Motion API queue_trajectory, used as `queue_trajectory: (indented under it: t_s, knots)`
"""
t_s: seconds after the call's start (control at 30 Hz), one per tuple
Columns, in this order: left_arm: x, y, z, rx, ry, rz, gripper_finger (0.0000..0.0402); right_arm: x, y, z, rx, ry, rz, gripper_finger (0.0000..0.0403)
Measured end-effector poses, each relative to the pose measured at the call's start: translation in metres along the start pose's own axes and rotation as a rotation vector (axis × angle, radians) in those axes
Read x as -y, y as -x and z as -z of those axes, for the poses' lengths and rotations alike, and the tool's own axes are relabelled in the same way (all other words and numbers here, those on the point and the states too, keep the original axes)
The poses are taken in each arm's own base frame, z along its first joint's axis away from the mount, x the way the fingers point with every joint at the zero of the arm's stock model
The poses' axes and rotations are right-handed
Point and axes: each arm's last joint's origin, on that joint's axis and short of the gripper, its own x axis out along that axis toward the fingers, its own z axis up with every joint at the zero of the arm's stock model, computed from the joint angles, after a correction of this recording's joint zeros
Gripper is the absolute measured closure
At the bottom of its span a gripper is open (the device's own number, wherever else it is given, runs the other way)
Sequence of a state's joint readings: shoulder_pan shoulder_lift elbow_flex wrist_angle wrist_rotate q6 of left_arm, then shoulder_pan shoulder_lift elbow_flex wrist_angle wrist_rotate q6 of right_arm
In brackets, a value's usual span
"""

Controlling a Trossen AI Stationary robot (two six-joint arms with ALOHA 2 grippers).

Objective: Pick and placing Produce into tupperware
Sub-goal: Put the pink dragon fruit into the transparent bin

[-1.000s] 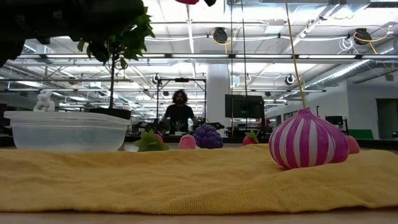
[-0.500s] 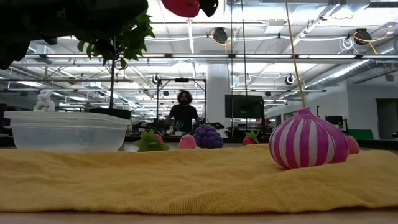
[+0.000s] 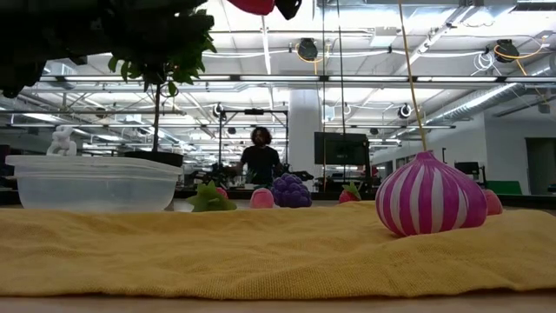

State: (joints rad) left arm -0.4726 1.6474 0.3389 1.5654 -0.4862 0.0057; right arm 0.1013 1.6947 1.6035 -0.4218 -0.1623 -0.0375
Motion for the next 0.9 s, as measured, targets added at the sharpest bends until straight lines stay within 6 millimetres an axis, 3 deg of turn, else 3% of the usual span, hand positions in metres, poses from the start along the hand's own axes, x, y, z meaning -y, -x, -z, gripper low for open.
queue_trajectory:
  t_s: [0.2, 0.37, 0.9]
  knots:
    - [-0.012, -0.006, 0.0, 0.007, 0.003, 0.047, 0.0164, -0.001, 0.0, -0.001, 0.012, -0.011, -0.002, 0.019]
    - [-0.018, -0.009, -0.001, 0.009, 0.009, 0.077, 0.0136, -0.007, -0.001, -0.002, 0.013, -0.002, -0.015, 0.019]
    - [-0.017, -0.016, -0.005, 0.036, -0.033, 0.096, 0.013, -0.009, -0.012, 0.011, 0.033, -0.005, -0.023, 0.019]
